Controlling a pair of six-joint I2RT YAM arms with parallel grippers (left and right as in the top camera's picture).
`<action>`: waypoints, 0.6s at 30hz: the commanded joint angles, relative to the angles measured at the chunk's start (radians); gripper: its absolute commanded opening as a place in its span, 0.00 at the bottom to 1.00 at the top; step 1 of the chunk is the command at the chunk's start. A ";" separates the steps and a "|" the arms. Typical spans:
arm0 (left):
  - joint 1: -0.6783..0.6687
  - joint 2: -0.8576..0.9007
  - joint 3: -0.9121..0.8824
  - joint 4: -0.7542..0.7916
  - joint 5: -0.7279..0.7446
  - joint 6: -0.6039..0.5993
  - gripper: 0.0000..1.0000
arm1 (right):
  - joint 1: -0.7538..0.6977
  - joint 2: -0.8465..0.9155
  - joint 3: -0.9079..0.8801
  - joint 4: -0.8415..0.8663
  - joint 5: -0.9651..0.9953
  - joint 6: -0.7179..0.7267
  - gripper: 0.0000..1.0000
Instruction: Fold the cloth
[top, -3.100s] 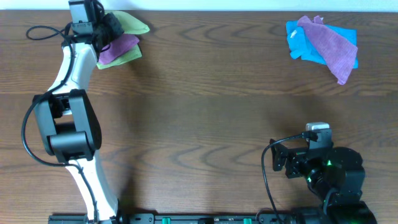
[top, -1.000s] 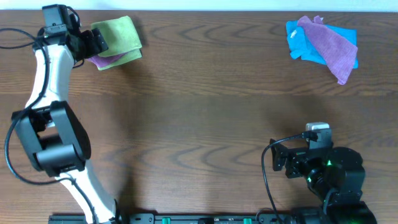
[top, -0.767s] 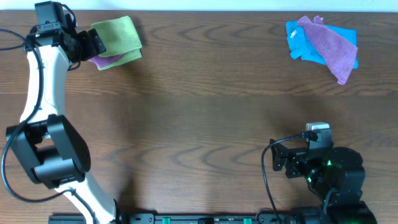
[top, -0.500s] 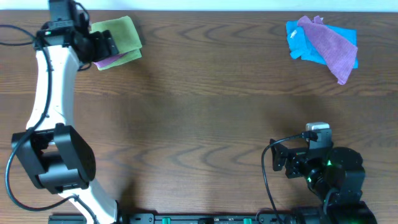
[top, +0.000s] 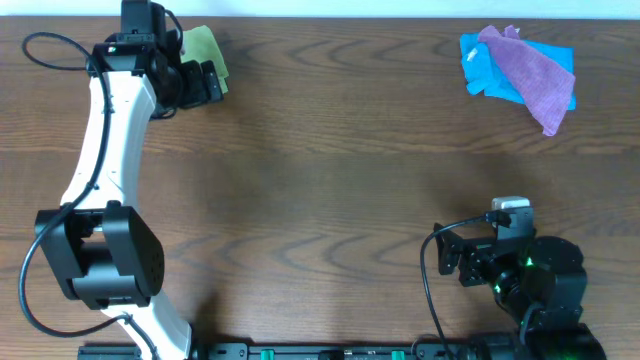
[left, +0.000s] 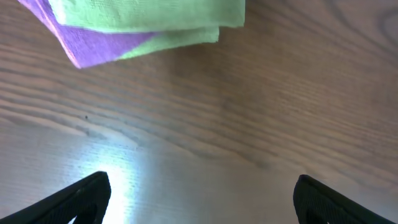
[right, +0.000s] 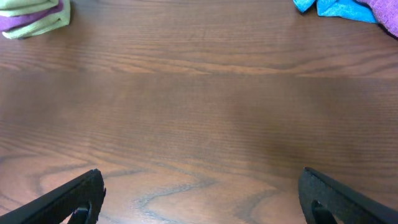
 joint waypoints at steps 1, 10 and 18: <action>-0.018 -0.021 0.022 -0.028 0.015 0.010 0.95 | -0.009 -0.004 -0.005 0.002 0.000 0.015 0.99; -0.052 -0.113 -0.087 -0.023 0.019 0.010 0.95 | -0.009 -0.004 -0.005 0.002 0.000 0.015 0.99; -0.061 -0.479 -0.576 0.232 0.013 -0.016 0.95 | -0.009 -0.004 -0.005 0.002 0.000 0.015 0.99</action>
